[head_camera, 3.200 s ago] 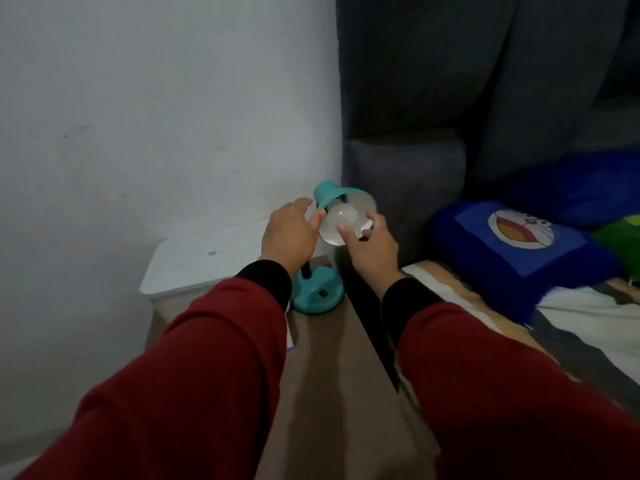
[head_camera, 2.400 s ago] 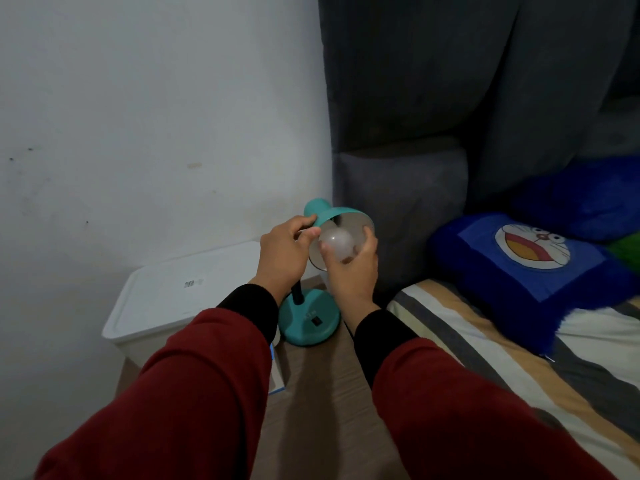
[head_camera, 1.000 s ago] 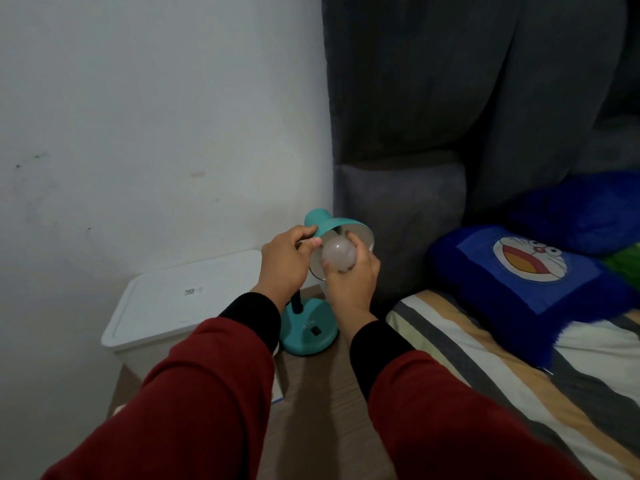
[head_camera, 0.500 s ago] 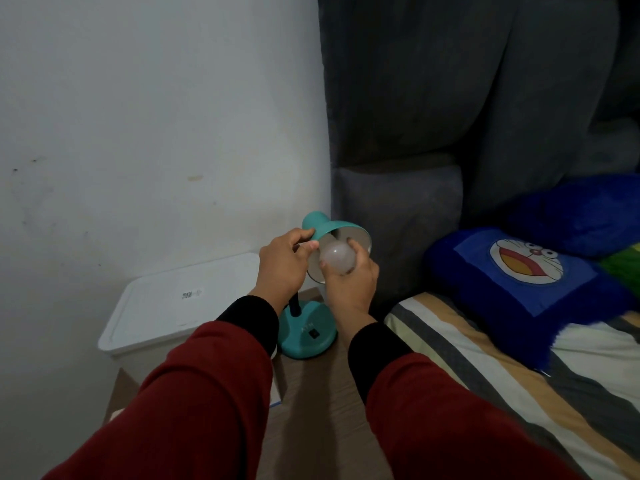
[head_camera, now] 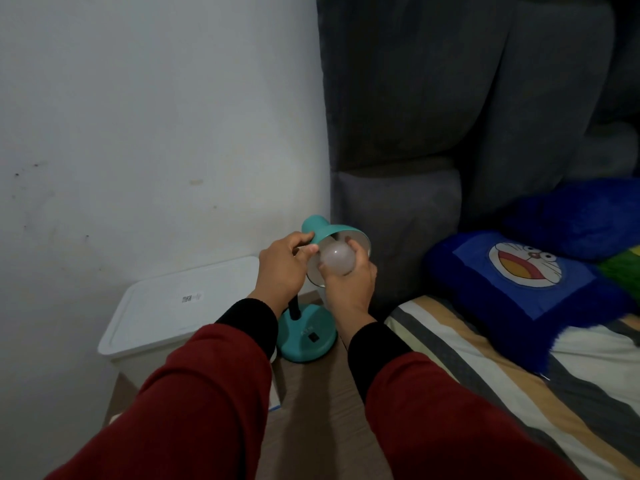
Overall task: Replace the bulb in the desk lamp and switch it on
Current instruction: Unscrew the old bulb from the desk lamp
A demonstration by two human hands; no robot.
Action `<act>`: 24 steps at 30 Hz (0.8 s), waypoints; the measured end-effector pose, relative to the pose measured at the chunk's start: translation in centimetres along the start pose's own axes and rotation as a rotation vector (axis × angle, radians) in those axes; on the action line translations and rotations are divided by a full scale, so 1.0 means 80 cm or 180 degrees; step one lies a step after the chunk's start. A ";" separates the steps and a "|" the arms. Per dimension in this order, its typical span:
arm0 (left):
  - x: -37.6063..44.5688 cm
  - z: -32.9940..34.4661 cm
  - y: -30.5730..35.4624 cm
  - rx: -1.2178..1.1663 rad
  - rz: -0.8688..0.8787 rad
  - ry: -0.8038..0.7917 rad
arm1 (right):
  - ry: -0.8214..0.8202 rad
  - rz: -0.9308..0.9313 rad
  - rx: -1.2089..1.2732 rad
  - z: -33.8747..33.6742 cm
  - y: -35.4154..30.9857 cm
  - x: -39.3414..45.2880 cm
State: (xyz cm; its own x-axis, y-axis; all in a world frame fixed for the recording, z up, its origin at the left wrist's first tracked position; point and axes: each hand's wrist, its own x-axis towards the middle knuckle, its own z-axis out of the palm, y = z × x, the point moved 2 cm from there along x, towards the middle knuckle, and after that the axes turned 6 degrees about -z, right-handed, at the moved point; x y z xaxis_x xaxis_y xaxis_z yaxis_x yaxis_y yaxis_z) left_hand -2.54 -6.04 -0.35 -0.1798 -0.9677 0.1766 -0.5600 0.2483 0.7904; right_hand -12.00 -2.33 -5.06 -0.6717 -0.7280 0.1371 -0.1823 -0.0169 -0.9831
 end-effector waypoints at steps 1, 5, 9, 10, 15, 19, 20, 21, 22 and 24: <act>0.000 0.000 0.000 -0.0001 0.0005 -0.0002 | 0.0001 -0.0027 0.0036 0.000 0.000 0.000; 0.000 0.000 -0.001 0.0022 0.0026 -0.0001 | 0.0037 0.0154 0.0401 0.003 0.004 -0.004; 0.002 0.000 -0.001 0.0016 -0.0001 -0.0008 | 0.0025 0.0009 0.0148 0.001 0.005 -0.001; 0.002 0.000 -0.001 0.0015 -0.0002 -0.0013 | 0.0002 -0.0014 0.0165 0.001 0.004 0.000; 0.002 0.001 -0.002 0.0004 -0.0015 0.0010 | -0.0059 0.0046 -0.0001 0.000 0.005 0.002; 0.003 0.002 -0.002 -0.0003 -0.0018 0.0001 | -0.0039 -0.0081 0.0000 -0.001 0.007 0.002; 0.003 0.002 -0.002 -0.0005 -0.0013 0.0007 | -0.0066 -0.0019 0.0116 0.000 0.008 0.001; 0.003 0.002 -0.002 -0.0004 -0.0007 0.0010 | -0.0085 0.0099 0.0292 0.001 0.009 -0.001; 0.003 0.003 -0.003 0.0004 0.0000 0.0009 | -0.0081 0.0224 0.0469 0.002 0.011 -0.003; 0.003 0.003 -0.004 0.0020 -0.0004 -0.0003 | -0.0013 0.0284 0.0555 0.001 0.014 -0.003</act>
State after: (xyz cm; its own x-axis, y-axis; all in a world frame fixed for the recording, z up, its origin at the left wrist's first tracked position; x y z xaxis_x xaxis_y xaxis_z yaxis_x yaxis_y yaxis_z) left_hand -2.60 -6.36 -0.65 -0.1800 -0.9680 0.1751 -0.5654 0.2474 0.7868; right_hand -12.01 -2.20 -6.16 -0.6765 -0.7348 0.0482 0.0052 -0.0703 -0.9975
